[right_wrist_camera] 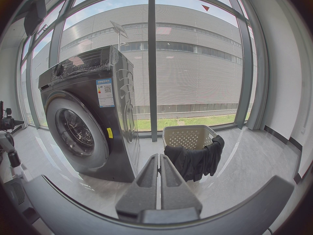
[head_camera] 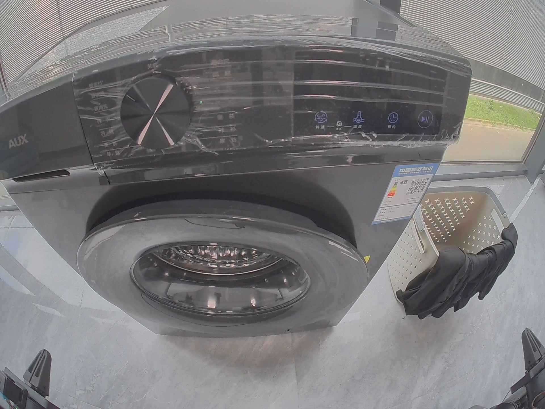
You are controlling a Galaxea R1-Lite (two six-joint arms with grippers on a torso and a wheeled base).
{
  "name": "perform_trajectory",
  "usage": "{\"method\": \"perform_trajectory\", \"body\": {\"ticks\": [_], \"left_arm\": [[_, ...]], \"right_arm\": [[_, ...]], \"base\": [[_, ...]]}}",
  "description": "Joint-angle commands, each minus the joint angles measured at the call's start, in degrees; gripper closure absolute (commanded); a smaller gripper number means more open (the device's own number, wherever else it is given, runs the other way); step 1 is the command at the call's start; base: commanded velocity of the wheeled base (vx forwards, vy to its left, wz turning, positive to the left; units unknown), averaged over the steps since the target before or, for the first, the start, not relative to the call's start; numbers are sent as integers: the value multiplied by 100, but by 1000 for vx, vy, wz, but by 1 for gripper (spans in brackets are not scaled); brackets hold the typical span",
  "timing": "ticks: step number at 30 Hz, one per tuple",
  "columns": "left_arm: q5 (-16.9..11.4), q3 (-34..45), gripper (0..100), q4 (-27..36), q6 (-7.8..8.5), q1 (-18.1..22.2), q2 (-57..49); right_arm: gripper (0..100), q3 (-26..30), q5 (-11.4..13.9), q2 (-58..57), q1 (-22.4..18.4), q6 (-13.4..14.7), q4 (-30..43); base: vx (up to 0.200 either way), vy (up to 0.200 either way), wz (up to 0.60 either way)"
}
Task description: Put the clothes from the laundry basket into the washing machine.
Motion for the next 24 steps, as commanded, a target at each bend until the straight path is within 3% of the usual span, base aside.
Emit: {"method": "perform_trajectory", "body": {"ticks": [1, 16, 22, 24], "left_arm": [[8, 101, 100, 0, -4, 1, -101], [-1, 101, 100, 0, -56, 1, -92], [8, 101, 100, 0, -56, -7, -92], [8, 101, 100, 0, -48, -7, -92]], "right_arm": [[100, 101, 9, -104, -1, 0, -2], [100, 101, 27, -104, 8, 0, -2], [100, 101, 27, -104, -1, 0, -2], [100, 101, 27, -104, -1, 0, -2]], "base": [[0, 0, 600], [0, 0, 0], [-200, 0, 0], [0, 0, 0]]}}
